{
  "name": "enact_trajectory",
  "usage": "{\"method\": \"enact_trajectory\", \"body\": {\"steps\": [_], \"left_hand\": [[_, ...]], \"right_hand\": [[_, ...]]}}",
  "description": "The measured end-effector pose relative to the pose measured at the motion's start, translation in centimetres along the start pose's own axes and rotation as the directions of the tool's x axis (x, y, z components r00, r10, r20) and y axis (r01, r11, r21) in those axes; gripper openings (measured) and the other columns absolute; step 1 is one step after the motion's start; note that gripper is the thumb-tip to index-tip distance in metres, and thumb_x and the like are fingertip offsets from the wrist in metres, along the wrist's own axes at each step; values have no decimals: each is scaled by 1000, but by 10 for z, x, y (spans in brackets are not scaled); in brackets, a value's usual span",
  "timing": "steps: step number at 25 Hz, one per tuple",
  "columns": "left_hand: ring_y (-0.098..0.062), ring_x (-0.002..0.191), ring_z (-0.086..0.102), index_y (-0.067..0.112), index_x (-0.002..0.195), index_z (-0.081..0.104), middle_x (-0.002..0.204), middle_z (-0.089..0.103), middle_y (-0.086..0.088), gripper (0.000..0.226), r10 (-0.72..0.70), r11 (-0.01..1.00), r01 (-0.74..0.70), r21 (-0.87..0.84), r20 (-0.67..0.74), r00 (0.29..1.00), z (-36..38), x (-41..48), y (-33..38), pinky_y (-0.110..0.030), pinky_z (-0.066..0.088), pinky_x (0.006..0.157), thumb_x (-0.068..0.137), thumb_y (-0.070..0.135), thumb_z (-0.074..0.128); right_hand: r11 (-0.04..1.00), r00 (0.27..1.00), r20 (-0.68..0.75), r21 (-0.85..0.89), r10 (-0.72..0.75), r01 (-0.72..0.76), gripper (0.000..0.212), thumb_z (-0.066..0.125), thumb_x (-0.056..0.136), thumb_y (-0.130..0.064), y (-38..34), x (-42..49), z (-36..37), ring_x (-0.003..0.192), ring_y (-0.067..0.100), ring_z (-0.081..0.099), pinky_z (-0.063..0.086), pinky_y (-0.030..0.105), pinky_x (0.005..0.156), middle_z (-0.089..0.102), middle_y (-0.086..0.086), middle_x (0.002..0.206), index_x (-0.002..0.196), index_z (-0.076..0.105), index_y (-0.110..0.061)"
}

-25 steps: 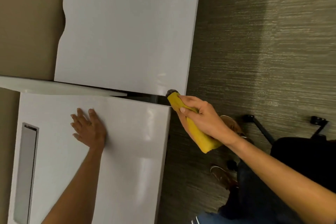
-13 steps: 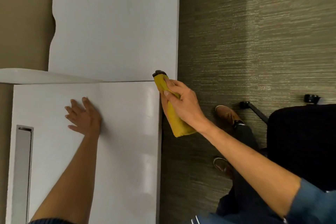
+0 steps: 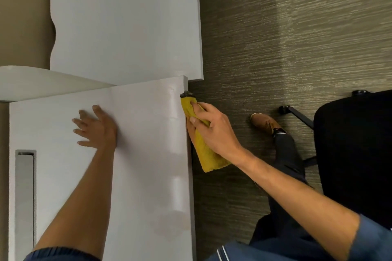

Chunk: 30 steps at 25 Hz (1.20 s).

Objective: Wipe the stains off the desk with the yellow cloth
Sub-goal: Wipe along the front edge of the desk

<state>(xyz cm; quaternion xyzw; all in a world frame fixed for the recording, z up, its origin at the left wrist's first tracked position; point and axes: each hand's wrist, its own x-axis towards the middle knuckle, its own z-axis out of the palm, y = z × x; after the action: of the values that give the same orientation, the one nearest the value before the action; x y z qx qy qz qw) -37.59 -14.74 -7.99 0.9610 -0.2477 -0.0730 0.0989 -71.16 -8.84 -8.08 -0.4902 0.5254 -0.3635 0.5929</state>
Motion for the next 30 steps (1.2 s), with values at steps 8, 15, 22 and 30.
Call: {"method": "enact_trajectory", "body": {"steps": [8,15,22,30], "left_hand": [[-35,158,2,28,161,17,172,6,-4,75,4,1000,-4,-10,6,1000,3,5,-3,-64,-2,121,97,68,16],[-36,158,1,27,161,16,172,5,-4,76,13,1000,-13,-8,14,1000,3,7,-4,-65,-3,121,97,68,14],[-37,158,4,27,161,18,172,7,-4,76,4,1000,-4,5,6,1000,6,12,-4,-66,-2,120,97,67,14],[-37,158,3,26,161,16,172,6,-4,76,4,1000,-4,5,1,1000,8,14,-5,-67,-3,120,97,67,14]], "right_hand": [[995,999,10,-94,-44,45,30,60,98,-13,13,-31,15,106,16,58,53,38,93,56,1,120,127,66,-12],[986,998,29,-153,-59,62,32,59,98,-14,23,-62,24,101,15,58,56,35,84,56,-1,117,130,63,-14],[961,993,106,-266,-56,82,20,54,101,-22,31,-106,33,94,12,54,54,33,78,51,-9,112,100,73,-19],[918,972,236,-387,10,85,22,52,101,-22,32,-142,33,93,15,52,52,36,79,50,-7,110,101,74,-18]]}}
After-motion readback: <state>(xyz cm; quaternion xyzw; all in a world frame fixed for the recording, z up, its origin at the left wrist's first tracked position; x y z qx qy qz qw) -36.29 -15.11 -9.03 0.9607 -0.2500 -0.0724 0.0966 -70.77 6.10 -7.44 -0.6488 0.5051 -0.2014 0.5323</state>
